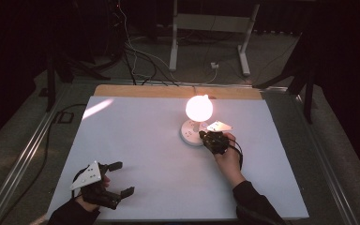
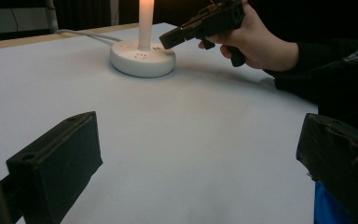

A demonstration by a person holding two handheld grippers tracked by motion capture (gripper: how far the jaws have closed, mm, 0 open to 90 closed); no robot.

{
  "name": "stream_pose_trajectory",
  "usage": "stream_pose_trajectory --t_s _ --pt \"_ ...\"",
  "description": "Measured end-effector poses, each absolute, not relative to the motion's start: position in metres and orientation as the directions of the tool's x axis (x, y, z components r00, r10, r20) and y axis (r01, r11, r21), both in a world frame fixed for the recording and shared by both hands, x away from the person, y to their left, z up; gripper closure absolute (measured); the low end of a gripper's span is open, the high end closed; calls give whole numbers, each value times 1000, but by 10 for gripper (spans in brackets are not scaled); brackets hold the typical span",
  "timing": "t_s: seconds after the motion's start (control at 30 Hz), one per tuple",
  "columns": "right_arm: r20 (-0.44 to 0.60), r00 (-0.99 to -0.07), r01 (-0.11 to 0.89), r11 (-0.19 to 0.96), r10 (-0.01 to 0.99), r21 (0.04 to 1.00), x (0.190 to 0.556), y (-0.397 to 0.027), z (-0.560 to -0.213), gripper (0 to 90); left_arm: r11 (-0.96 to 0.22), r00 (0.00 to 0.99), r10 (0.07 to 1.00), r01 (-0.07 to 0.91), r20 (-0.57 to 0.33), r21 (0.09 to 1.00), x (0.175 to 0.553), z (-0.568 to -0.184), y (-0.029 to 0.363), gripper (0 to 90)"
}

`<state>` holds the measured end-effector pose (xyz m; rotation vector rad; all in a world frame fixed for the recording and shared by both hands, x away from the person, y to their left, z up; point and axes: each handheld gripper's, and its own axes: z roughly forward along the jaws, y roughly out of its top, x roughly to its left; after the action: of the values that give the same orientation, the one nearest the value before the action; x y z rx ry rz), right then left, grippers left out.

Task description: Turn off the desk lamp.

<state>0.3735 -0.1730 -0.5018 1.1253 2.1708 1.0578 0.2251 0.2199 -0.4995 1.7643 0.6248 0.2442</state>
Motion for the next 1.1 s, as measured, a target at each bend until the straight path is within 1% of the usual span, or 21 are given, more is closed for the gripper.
stream_pose_trajectory --t_s 0.53,0.83,0.97,1.1 --pt "-51 -557 475 368 829 799 375 -171 -506 900 -170 835 528 283 -155 944 225 -500 219 6" --pt "-71 -563 461 383 824 801 373 -170 -507 900 -171 835 528 284 -155 943 225 -500 219 6" --pt "-105 -557 444 403 824 800 371 -167 -508 900 -171 836 527 279 -152 945 225 -499 219 6" --pt "-89 -548 463 390 832 796 372 -167 -506 900 -169 835 528 283 -155 944 225 -499 219 6"
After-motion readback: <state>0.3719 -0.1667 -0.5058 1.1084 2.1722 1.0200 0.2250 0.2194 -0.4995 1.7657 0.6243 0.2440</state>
